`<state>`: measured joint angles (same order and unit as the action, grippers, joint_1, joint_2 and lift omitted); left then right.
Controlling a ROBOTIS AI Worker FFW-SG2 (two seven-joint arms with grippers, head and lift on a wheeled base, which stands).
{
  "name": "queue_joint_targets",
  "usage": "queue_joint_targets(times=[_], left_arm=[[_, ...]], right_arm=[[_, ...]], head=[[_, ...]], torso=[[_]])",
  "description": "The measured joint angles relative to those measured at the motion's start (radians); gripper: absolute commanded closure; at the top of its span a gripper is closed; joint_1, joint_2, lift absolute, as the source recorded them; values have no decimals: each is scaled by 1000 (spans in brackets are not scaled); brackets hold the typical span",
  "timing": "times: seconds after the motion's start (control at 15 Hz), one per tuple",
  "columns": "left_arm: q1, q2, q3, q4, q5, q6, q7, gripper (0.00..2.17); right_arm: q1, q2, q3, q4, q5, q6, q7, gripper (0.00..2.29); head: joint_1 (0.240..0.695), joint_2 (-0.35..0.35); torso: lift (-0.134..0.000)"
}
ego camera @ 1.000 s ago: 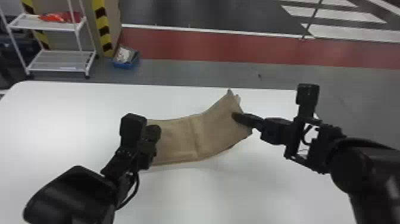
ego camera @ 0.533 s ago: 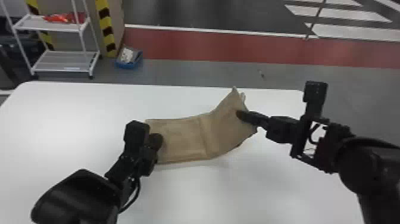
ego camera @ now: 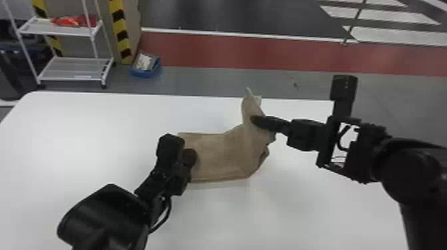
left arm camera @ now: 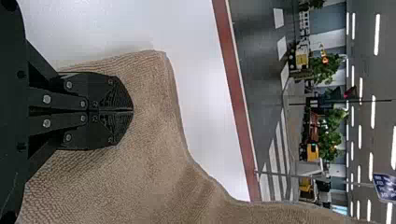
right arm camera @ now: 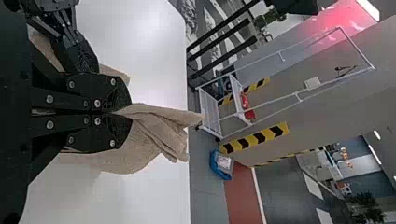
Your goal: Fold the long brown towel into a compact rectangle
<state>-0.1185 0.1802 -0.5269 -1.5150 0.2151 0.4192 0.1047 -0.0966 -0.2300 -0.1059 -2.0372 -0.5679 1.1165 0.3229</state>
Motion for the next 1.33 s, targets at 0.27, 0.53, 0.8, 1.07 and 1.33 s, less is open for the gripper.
queue_joint_targets(times=[0.27, 0.53, 0.8, 1.07, 1.33], left_arm=[[-3, -7, -12, 1, 1, 12, 1, 1767], [-2, -10, -18, 1, 4, 16, 2, 1767], [0, -11, -25, -3, 4, 16, 4, 1767], [3, -11, -23, -4, 7, 13, 2, 1767], [7, -9, -14, -7, 7, 13, -1, 1767]], right_arm=[[-35, 8, 70, 13, 13, 48, -52, 1416], [-58, 30, 121, 49, 30, 45, -66, 1416], [-75, 53, 160, 100, 45, 30, -73, 1409], [-87, 78, 204, 146, 66, 1, -81, 1396], [-101, 92, 244, 182, 96, -15, -90, 1308]], head=[[695, -114], [695, -93], [695, -81], [695, -62], [695, -39]], torso=[[-124], [-124], [-124], [-124], [-124]])
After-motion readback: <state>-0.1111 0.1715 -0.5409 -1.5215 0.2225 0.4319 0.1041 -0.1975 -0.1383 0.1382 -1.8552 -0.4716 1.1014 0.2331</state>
